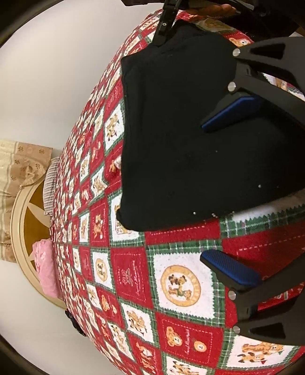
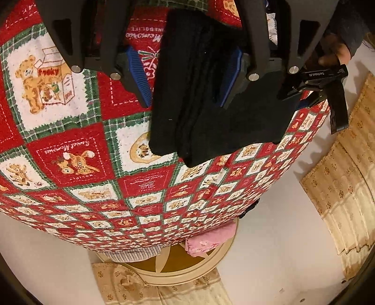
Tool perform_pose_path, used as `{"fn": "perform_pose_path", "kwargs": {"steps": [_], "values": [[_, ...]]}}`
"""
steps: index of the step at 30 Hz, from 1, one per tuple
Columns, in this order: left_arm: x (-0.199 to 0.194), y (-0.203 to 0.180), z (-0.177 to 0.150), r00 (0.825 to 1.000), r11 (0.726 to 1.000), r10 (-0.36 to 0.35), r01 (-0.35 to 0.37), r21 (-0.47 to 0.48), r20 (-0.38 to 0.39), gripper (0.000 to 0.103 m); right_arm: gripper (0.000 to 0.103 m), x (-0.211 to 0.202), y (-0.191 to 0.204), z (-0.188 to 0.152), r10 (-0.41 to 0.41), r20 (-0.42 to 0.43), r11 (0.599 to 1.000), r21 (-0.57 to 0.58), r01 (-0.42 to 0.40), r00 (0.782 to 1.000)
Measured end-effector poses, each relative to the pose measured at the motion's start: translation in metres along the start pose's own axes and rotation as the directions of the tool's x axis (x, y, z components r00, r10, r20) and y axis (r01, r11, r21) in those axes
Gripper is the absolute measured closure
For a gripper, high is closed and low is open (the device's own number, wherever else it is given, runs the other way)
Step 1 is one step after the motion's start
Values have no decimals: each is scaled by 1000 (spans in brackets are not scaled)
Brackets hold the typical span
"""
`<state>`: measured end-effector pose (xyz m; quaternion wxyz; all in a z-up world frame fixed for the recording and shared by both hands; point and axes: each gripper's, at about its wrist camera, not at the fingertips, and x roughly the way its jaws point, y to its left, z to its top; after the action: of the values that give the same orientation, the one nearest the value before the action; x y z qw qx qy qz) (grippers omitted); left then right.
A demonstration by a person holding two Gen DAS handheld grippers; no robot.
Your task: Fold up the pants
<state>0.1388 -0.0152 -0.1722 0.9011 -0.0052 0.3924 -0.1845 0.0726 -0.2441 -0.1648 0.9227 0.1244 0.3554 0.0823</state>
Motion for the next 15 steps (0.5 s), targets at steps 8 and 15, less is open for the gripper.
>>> {"fn": "perform_pose_path", "kwargs": {"steps": [8, 15], "values": [[8, 0, 4, 999, 1000, -15, 15, 2, -37, 0, 42, -1, -3, 1, -36, 11, 999, 2, 36, 999], [8, 0, 4, 999, 1000, -21, 21, 4, -40, 0, 41, 4, -6, -1, -43, -1, 999, -3, 43, 999]]}}
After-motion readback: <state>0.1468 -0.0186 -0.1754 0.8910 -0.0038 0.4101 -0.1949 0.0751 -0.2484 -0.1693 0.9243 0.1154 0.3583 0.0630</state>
